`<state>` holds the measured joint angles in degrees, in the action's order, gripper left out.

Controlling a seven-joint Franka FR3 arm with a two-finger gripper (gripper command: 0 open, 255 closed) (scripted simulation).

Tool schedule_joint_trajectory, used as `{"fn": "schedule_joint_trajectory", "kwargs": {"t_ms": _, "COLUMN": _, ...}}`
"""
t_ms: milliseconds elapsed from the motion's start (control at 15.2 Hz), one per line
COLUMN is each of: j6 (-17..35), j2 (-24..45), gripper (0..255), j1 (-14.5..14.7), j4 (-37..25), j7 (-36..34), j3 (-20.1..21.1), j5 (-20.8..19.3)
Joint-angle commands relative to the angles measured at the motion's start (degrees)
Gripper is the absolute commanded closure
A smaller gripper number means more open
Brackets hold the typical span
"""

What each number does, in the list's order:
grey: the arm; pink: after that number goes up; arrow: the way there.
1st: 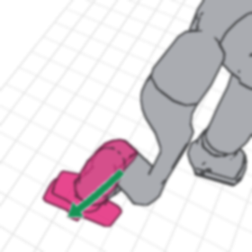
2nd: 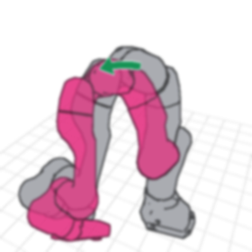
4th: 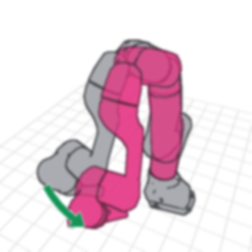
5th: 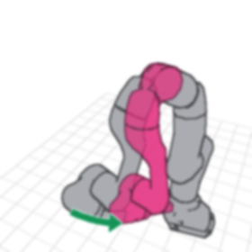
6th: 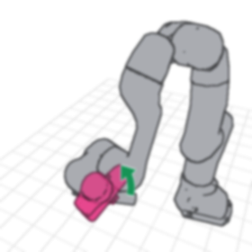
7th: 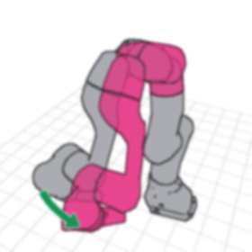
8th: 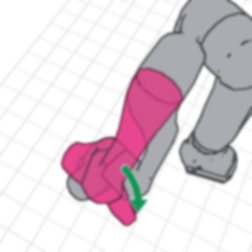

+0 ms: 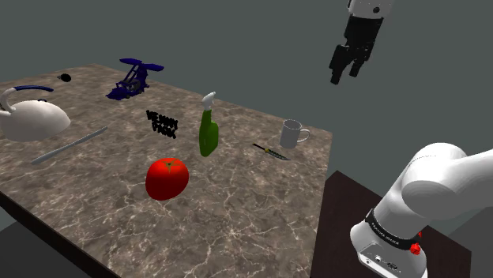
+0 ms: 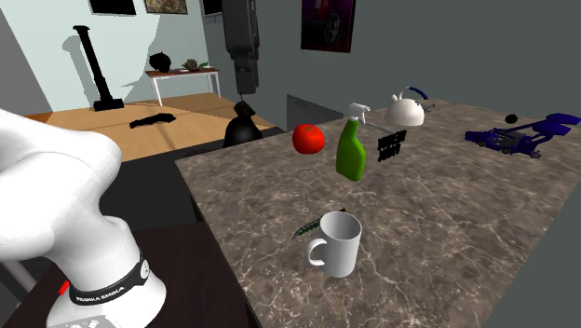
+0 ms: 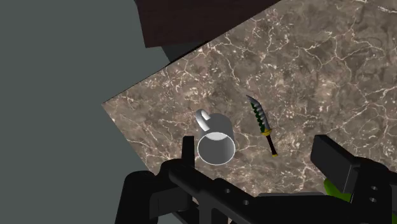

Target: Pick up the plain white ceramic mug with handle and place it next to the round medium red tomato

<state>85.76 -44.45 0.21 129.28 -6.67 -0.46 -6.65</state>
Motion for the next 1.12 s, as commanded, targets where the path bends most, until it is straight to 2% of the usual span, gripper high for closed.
{"fn": "schedule_joint_trajectory", "kwargs": {"t_ms": 0, "j6": 0.00, "j2": 0.00, "gripper": 0, "j1": 0.00, "j4": 0.00, "j7": 0.00, "j3": 0.00, "j5": 0.00}}
{"fn": "schedule_joint_trajectory", "kwargs": {"t_ms": 528, "j6": 16.93, "j2": 6.76, "gripper": 0, "j1": 0.06, "j4": 9.08, "j7": -0.75, "j3": -1.93, "j5": 0.76}}
{"fn": "schedule_joint_trajectory", "kwargs": {"t_ms": 1056, "j6": 34.14, "j2": 19.00, "gripper": 0, "j1": 0.44, "j4": 12.96, "j7": -0.76, "j3": -3.71, "j5": 2.02}}
